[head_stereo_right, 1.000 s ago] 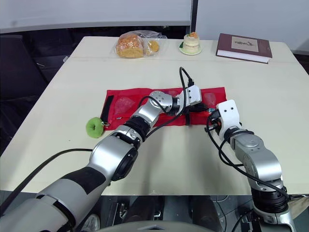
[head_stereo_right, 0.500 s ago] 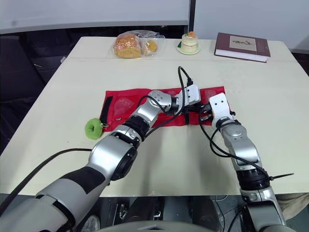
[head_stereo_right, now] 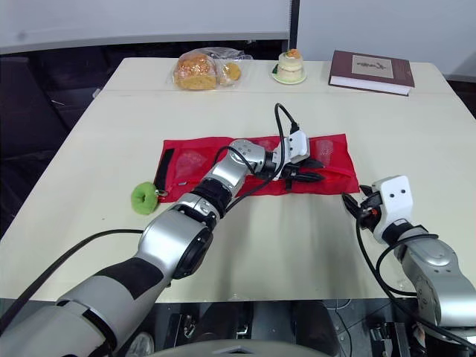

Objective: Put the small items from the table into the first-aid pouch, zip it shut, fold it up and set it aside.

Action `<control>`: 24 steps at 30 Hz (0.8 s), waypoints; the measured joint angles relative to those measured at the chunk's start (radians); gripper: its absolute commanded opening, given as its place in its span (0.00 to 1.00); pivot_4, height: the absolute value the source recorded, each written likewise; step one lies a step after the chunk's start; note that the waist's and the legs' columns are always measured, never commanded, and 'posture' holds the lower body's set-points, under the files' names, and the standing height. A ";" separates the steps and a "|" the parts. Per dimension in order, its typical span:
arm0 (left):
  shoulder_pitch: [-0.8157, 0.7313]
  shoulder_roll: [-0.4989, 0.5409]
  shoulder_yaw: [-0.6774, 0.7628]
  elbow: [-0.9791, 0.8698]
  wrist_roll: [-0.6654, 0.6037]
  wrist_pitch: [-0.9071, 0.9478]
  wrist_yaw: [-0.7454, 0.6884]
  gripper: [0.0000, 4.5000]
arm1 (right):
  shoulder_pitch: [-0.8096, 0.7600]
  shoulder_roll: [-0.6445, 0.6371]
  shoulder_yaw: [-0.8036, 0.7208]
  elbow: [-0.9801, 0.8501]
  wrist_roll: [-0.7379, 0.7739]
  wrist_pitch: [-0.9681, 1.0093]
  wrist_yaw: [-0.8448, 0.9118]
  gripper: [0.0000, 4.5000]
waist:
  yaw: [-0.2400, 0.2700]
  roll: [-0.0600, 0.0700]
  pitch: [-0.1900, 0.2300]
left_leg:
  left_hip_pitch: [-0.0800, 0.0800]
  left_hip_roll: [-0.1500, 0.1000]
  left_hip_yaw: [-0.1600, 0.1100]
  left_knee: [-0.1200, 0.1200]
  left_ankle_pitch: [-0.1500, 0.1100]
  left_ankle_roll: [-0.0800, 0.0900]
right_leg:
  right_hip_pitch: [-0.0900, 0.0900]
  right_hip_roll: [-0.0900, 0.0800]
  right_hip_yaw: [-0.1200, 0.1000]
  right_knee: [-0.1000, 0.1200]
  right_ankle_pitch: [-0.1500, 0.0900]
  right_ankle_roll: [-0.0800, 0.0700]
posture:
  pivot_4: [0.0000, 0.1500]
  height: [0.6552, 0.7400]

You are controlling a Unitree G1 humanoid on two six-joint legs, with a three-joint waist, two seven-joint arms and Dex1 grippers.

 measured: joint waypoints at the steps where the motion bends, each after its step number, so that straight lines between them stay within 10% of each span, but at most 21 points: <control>1: 0.008 0.001 0.000 -0.026 -0.013 0.008 -0.017 0.73 | -0.004 0.014 -0.013 0.002 0.012 0.006 -0.012 0.93 | -0.001 0.000 0.000 | 0.000 0.000 0.000 0.000 0.000 0.000 | 0.000 0.000 0.000 0.000 0.000 0.000 | 1.00 0.87; 4: 0.059 0.056 0.002 -0.161 -0.059 0.045 -0.091 0.99 | -0.020 0.045 -0.018 0.021 0.028 0.007 -0.040 1.00 | -0.007 0.000 0.000 | 0.001 0.001 0.000 0.000 0.000 0.000 | 0.000 0.001 0.001 0.001 0.000 0.000 | 1.00 0.87; 18: 0.425 0.506 0.100 -0.890 -0.371 0.469 -0.298 0.99 | -0.176 0.070 0.047 0.311 0.041 0.001 -0.003 1.00 | 0.004 0.002 0.000 | 0.001 0.002 0.001 0.000 0.000 -0.001 | 0.000 0.000 0.001 0.000 0.000 0.000 | 1.00 0.87; 24: 0.529 0.592 0.136 -1.061 -0.441 0.549 -0.260 1.00 | -0.175 0.065 0.042 0.328 0.078 -0.002 0.035 0.44 | 0.000 0.002 0.000 | 0.001 0.002 0.000 0.000 0.000 -0.001 | 0.000 0.000 0.001 0.000 0.000 -0.001 | 1.00 0.87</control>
